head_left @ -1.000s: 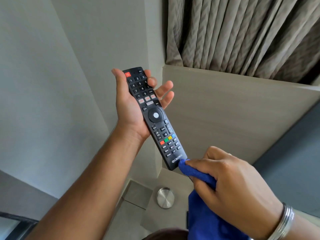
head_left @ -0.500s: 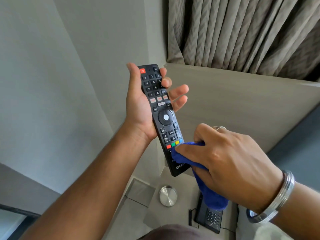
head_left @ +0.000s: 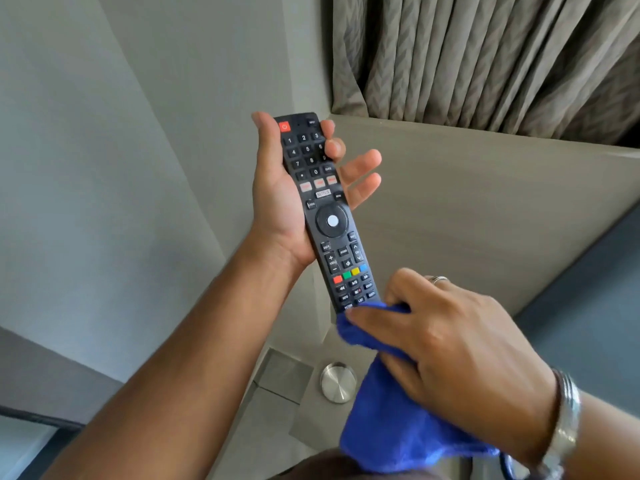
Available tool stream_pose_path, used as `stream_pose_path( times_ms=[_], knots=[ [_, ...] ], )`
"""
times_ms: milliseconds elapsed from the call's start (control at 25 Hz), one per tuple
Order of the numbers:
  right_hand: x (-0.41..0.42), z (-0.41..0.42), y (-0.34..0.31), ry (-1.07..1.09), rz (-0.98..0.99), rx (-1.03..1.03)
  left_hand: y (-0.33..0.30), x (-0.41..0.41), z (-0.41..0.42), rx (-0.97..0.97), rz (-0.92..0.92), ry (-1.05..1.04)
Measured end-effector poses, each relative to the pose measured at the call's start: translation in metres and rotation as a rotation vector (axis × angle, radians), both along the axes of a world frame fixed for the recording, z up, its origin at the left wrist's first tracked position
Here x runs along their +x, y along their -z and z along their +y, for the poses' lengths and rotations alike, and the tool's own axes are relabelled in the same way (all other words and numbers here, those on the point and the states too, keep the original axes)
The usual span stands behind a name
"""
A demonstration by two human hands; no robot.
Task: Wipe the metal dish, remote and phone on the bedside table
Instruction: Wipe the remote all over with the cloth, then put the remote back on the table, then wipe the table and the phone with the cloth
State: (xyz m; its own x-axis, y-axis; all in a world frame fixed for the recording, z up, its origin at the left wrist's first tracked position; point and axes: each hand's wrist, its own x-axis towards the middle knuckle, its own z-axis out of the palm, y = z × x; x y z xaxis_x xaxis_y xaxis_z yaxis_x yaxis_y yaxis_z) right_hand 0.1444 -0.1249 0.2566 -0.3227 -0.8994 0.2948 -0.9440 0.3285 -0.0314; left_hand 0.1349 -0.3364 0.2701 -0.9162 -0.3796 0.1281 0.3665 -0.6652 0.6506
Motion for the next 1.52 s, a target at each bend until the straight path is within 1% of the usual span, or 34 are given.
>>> stream_pose_path(
  times_ms=[80,160,240,280,320,360,480,520,600,680,760,800,840,920,1040,1080,1160,1280,1360,1440,1480,1520],
  knots=[
    [-0.02,0.006,0.005,0.161,-0.023,0.003,0.005,-0.003,-0.005,0.009,-0.023,-0.007],
    [-0.031,0.015,0.009,0.229,-0.05,-0.092,0.016,-0.007,-0.009,0.04,-0.071,-0.033],
    [-0.023,0.015,0.021,0.142,-0.066,-0.172,0.029,-0.014,-0.008,0.062,-0.118,-0.064],
    [-0.017,0.013,0.032,0.094,-0.082,-0.179,0.037,-0.02,-0.006,0.082,-0.139,-0.072],
    [-0.014,0.01,0.047,0.076,-0.101,-0.164,0.045,-0.027,-0.005,0.097,-0.158,-0.078],
    [-0.018,0.009,0.063,0.105,-0.134,-0.128,0.055,-0.033,-0.004,0.097,-0.178,-0.077],
    [-0.054,0.024,0.123,0.37,-0.293,0.023,0.107,-0.048,-0.01,0.012,-0.312,-0.034],
    [-0.063,0.035,0.146,0.449,-0.359,0.056,0.136,-0.051,-0.011,-0.053,-0.388,-0.022],
    [-0.069,0.063,0.194,0.595,-0.489,0.056,0.209,-0.059,-0.005,-0.208,-0.59,-0.019],
    [-0.067,0.085,0.243,0.737,-0.615,0.02,0.3,-0.075,0.01,-0.338,-0.781,-0.01],
    [-0.064,0.103,0.295,0.883,-0.731,-0.05,0.392,-0.098,0.03,-0.458,-0.934,0.005],
    [-0.063,0.11,0.322,0.945,-0.772,-0.092,0.436,-0.112,0.039,-0.549,-1.001,-0.003],
    [-0.062,0.116,0.348,0.997,-0.798,-0.119,0.477,-0.127,0.048,-0.687,-1.054,-0.01],
    [-0.064,0.124,0.389,1.027,-0.811,-0.137,0.545,-0.15,0.06,-0.963,-1.111,0.055],
    [-0.078,0.134,0.448,1.036,-0.801,-0.154,0.629,-0.171,0.074,-1.207,-1.118,0.144],
    [-0.085,0.137,0.464,1.036,-0.799,-0.165,0.648,-0.174,0.076,-1.255,-1.118,0.153],
    [-0.101,0.141,0.494,1.032,-0.815,-0.163,0.676,-0.176,0.079,-1.278,-1.102,0.154],
    [-0.133,0.142,0.532,1.009,-0.78,-0.053,0.695,-0.168,0.078,-1.353,-1.108,0.138],
    [-0.163,0.14,0.555,1.044,-0.656,-0.013,0.703,-0.159,0.078,-1.456,-1.15,0.148],
    [-0.191,0.131,0.578,1.098,-0.497,-0.042,0.701,-0.151,0.083,-1.618,-1.186,0.107],
    [-0.201,0.124,0.591,1.082,-0.473,-0.048,0.698,-0.151,0.088,-1.701,-1.147,0.061],
    [-0.208,0.116,0.603,1.025,-0.503,-0.031,0.694,-0.153,0.094,-1.755,-1.049,0.02]
  ],
)
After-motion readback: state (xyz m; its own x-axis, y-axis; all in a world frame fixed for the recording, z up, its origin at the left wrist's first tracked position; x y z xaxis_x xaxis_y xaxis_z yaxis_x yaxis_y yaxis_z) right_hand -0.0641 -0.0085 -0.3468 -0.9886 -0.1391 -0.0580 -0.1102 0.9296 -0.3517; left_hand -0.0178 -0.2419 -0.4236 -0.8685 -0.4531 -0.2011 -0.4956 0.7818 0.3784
